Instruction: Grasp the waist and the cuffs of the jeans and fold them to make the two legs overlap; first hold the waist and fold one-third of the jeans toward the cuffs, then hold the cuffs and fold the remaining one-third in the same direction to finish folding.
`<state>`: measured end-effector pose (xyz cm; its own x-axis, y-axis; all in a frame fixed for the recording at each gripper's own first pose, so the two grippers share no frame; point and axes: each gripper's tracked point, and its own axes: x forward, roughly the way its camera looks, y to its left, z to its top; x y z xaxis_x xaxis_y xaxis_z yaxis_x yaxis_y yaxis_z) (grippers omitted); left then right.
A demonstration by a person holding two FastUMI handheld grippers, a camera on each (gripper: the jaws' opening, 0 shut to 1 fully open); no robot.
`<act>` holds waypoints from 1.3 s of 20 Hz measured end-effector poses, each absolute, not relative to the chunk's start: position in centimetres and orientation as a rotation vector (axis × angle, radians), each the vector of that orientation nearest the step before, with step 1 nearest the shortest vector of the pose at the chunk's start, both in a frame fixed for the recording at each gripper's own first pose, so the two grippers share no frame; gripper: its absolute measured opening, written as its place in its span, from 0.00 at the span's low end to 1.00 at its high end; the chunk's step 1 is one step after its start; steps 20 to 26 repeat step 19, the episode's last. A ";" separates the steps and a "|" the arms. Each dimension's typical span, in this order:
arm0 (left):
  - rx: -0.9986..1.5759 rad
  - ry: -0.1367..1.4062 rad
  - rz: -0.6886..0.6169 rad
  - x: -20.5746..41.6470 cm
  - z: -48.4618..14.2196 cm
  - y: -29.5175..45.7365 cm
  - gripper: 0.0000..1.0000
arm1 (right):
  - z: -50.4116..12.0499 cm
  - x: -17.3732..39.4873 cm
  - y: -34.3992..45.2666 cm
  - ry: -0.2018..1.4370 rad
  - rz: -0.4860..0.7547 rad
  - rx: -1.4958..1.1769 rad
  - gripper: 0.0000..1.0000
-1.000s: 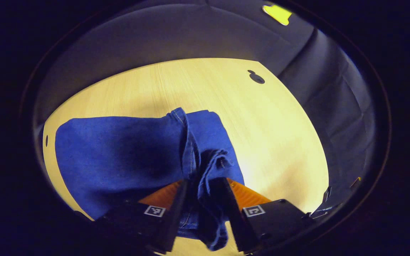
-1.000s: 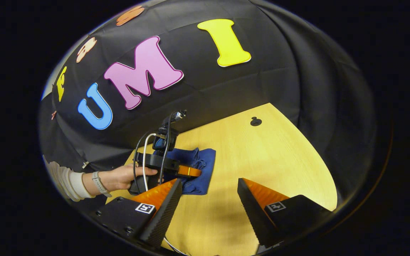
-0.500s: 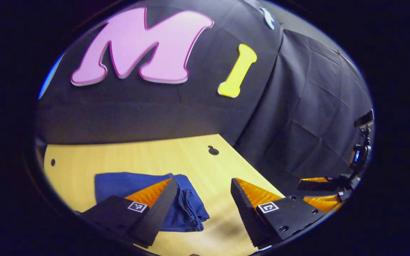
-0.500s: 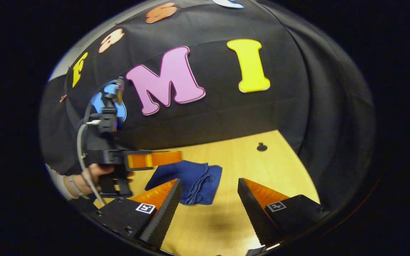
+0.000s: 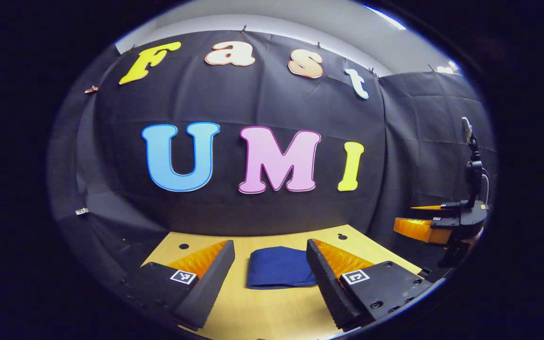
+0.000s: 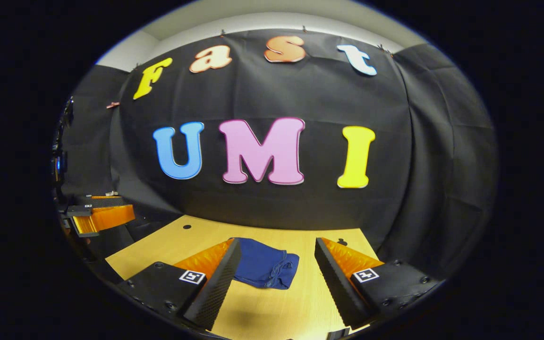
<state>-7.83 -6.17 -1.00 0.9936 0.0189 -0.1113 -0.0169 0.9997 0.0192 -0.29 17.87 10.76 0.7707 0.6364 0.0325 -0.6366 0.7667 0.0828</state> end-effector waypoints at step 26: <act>-0.009 -0.001 0.264 -16.8 5.6 -8.3 0.96 | 18.1 -7.1 22.0 -0.231 0.890 0.049 0.96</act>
